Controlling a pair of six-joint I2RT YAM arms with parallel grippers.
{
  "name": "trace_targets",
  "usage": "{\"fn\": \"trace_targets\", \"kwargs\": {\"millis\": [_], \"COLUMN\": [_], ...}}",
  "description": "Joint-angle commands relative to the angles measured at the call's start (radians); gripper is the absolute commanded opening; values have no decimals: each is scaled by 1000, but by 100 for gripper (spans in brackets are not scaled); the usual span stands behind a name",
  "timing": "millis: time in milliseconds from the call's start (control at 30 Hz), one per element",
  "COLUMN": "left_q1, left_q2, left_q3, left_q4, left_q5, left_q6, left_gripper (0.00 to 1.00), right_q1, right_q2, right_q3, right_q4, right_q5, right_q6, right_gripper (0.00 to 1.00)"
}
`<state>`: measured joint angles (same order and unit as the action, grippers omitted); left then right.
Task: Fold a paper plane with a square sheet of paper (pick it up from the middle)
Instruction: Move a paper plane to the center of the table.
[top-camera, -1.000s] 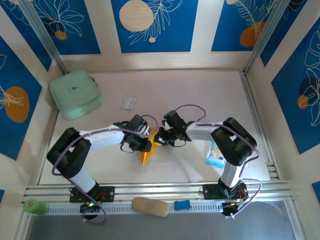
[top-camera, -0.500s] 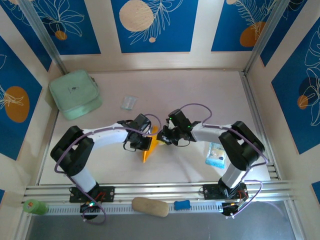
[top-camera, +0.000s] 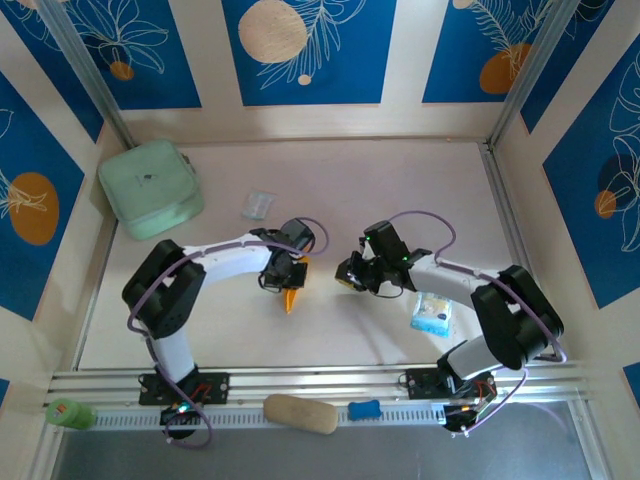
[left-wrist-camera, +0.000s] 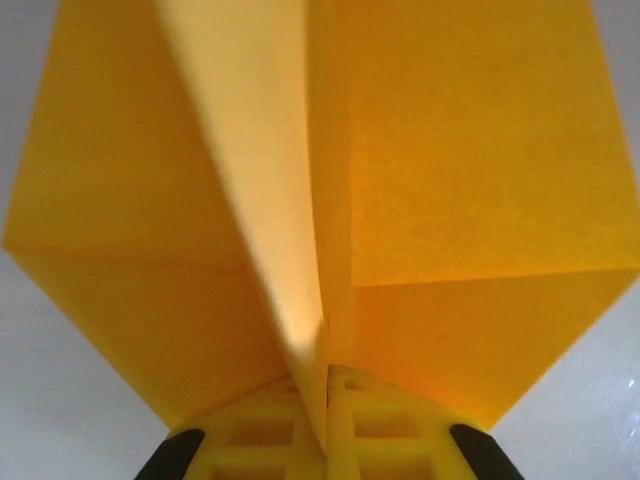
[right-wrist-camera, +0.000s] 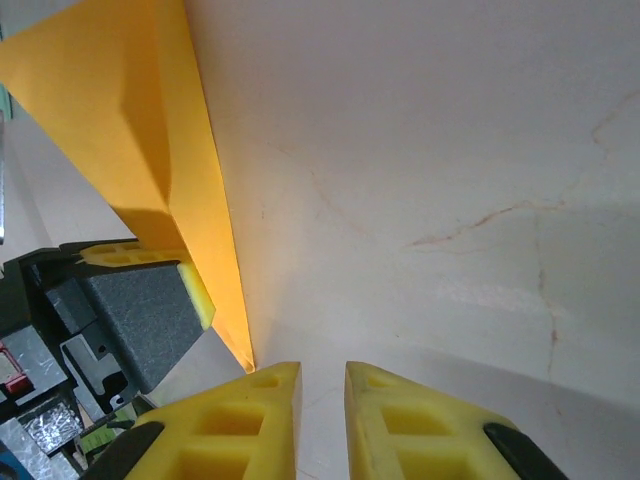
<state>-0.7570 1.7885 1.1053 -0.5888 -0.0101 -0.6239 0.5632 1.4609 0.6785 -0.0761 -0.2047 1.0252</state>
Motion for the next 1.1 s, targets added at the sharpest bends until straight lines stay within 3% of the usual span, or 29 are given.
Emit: {"fn": "trace_targets", "kwargs": {"millis": [0, 233, 533, 867, 1067], "left_q1": [-19, -30, -42, -55, -55], "left_q2": [28, 56, 118, 191, 181], "left_q3": [32, 57, 84, 92, 90], "left_q4": [-73, -92, -116, -124, -114], "left_q5": [-36, -39, -49, -40, -54], "left_q6": [-29, -29, -35, -114, -169], "left_gripper": [8, 19, 25, 39, 42], "right_q1": [-5, -5, -5, -6, -12], "right_q2": [-19, -13, -3, -12, -47], "right_q3": [-18, -20, -40, -46, -60], "right_q4": [-16, -3, 22, 17, 0], "right_q5": [2, -3, -10, -11, -4], "right_q6": [-13, -9, 1, -5, -9], "right_gripper": [18, 19, 19, 19, 19]}}
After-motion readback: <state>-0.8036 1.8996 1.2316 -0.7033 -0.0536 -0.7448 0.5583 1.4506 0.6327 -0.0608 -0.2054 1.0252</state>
